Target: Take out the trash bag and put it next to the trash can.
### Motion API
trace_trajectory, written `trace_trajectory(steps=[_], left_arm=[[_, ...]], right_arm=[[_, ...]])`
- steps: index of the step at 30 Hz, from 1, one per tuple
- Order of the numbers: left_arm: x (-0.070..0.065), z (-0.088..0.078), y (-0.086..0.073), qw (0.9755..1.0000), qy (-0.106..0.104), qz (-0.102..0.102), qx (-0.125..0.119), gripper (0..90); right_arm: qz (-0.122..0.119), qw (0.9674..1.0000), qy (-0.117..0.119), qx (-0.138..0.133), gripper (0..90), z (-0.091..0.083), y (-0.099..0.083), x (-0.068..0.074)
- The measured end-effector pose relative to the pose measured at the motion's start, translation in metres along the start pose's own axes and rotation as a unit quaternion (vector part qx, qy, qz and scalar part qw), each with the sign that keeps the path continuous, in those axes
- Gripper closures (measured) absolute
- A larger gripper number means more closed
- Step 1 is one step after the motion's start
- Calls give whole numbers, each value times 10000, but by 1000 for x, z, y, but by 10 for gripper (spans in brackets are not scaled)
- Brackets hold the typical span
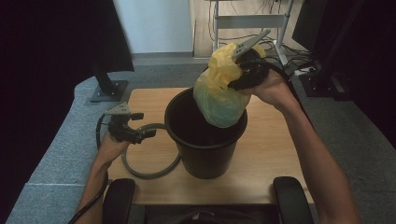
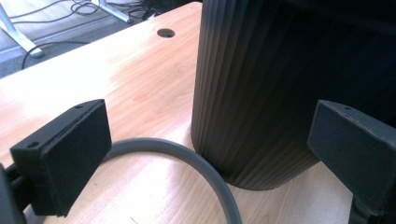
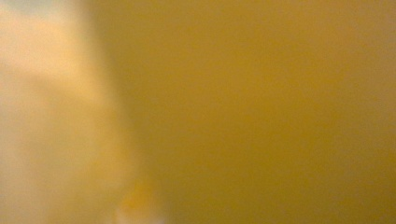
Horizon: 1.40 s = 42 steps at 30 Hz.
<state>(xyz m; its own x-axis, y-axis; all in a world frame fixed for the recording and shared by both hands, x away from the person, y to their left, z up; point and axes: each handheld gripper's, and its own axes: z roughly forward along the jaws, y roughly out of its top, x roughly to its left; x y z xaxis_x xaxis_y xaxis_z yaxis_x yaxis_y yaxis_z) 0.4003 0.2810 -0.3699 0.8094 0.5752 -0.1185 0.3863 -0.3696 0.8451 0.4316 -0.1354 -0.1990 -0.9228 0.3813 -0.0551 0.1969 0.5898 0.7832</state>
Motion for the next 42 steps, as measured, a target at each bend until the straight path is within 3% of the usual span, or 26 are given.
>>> trace_trajectory(steps=[6,18,24,33,42], left_arm=[[4,12,-26,9998,126,-146,28,0],[6,31,-60,9980,491,-267,283,0],[7,40,-76,9976,438,-429,319,0],[10,48,-99,9959,572,-604,358,0],[13,51,-118,9932,783,-747,438,0]], right_arm=[[45,9999,-143,-41,746,-12,1,-3],[95,9990,-428,-126,746,-37,6,-9],[157,9977,-651,-117,746,-46,4,-16],[300,9930,-1141,15,746,-57,-2,-28],[567,9853,-1610,74,746,-65,-20,-44]])
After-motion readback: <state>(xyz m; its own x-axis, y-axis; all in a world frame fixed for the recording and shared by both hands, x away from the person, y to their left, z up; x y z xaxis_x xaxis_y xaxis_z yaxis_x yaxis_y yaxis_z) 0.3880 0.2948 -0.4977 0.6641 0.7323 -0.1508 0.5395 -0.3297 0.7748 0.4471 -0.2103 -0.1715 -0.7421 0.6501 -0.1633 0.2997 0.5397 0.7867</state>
